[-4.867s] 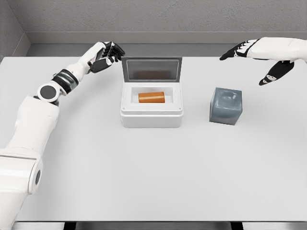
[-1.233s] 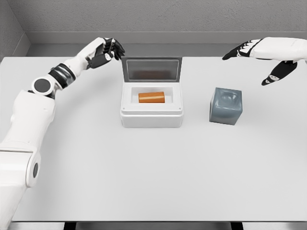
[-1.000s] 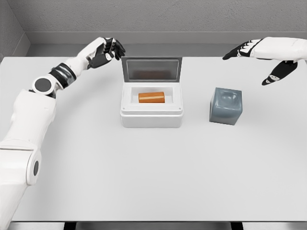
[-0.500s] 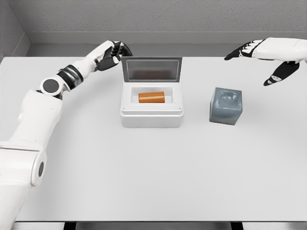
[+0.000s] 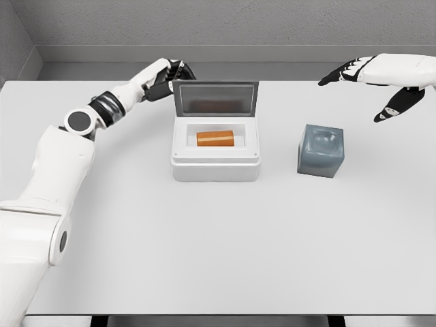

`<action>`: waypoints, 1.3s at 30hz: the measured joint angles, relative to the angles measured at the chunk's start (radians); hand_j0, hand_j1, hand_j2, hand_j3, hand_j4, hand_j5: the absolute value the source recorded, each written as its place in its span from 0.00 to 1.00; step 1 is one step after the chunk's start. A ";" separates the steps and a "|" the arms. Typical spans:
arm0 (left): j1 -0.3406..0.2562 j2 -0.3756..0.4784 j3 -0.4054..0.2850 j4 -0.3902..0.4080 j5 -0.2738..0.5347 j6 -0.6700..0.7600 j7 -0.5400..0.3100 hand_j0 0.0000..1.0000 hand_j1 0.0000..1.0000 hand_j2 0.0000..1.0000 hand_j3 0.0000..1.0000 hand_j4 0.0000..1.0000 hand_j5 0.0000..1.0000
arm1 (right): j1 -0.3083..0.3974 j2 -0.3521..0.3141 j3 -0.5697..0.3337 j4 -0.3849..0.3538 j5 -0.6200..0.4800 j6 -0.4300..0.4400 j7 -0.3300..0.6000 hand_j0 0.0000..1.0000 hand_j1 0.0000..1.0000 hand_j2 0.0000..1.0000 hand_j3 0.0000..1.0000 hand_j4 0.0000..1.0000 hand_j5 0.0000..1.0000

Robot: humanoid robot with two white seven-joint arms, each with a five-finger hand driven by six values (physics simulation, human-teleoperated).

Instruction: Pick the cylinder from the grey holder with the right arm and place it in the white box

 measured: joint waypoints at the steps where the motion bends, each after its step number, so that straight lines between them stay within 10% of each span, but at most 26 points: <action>1: 0.000 0.001 0.000 -0.006 0.000 0.000 0.000 0.35 0.35 0.35 0.35 0.35 0.35 | 0.000 0.000 0.000 0.000 0.000 0.000 0.000 1.00 1.00 1.00 1.00 1.00 1.00; 39: 0.014 0.020 -0.021 -0.067 0.005 0.000 -0.017 0.32 0.32 0.32 0.32 0.32 0.32 | 0.000 -0.001 0.000 -0.002 0.000 0.000 0.000 1.00 1.00 1.00 1.00 1.00 1.00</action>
